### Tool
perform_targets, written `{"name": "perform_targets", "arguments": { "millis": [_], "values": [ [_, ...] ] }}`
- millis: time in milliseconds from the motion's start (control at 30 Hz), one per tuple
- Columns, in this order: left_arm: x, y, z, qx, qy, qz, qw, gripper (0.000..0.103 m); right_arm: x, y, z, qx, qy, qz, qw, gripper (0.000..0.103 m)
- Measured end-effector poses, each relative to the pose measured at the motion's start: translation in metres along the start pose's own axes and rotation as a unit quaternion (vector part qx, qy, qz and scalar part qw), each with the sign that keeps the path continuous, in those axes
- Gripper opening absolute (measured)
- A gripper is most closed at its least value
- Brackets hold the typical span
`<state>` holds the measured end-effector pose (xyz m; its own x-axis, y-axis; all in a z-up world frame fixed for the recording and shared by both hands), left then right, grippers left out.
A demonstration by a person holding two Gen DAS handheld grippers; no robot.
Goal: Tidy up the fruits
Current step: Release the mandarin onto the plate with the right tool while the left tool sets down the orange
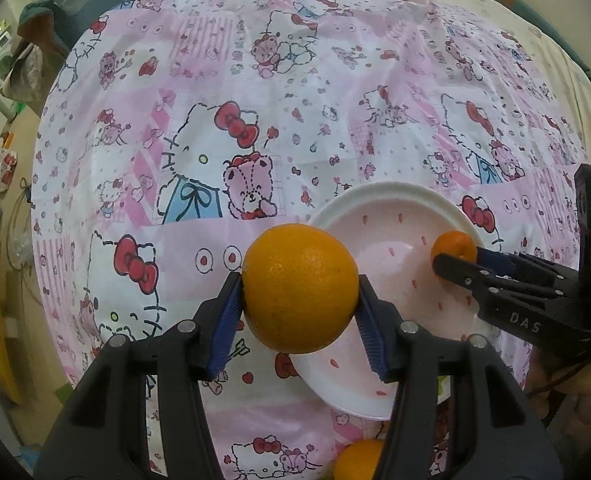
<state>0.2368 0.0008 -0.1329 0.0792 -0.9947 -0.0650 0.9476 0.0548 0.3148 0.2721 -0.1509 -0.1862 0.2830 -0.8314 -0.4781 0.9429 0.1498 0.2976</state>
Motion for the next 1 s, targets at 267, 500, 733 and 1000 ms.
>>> {"name": "perform_targets", "arguments": {
  "millis": [267,500,733,1000],
  "values": [
    [-0.002,0.003,0.0,0.005,0.001,0.008,1.0,0.05,-0.012,0.004,-0.019,-0.007,0.005,0.031,0.999,0.045],
    [-0.004,-0.001,-0.004,0.002,0.008,0.008,0.9999,0.051,-0.012,0.006,-0.017,-0.001,0.004,0.022,1.0,0.05],
    [0.01,-0.001,-0.006,0.018,0.009,-0.018,0.9996,0.051,-0.014,0.013,0.008,0.037,0.023,0.01,0.999,0.068],
    [0.046,0.0,-0.015,0.04,0.02,-0.079,0.9958,0.051,0.023,0.021,0.069,0.104,0.039,-0.081,0.991,0.068]
  ]
}}
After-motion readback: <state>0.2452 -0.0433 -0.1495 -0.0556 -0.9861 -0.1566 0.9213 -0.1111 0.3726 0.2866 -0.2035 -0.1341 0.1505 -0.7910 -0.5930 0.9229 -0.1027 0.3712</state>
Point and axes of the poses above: each gripper's, at about its wrist camera, not at the fingertips, and z roughly against the way its jaws point, x to its right, y to its top, the point moved 9 cm from there along -z, roughly the way its jaws point, and after that the axes turned 7 degrees about y, right-handed, at the moved point
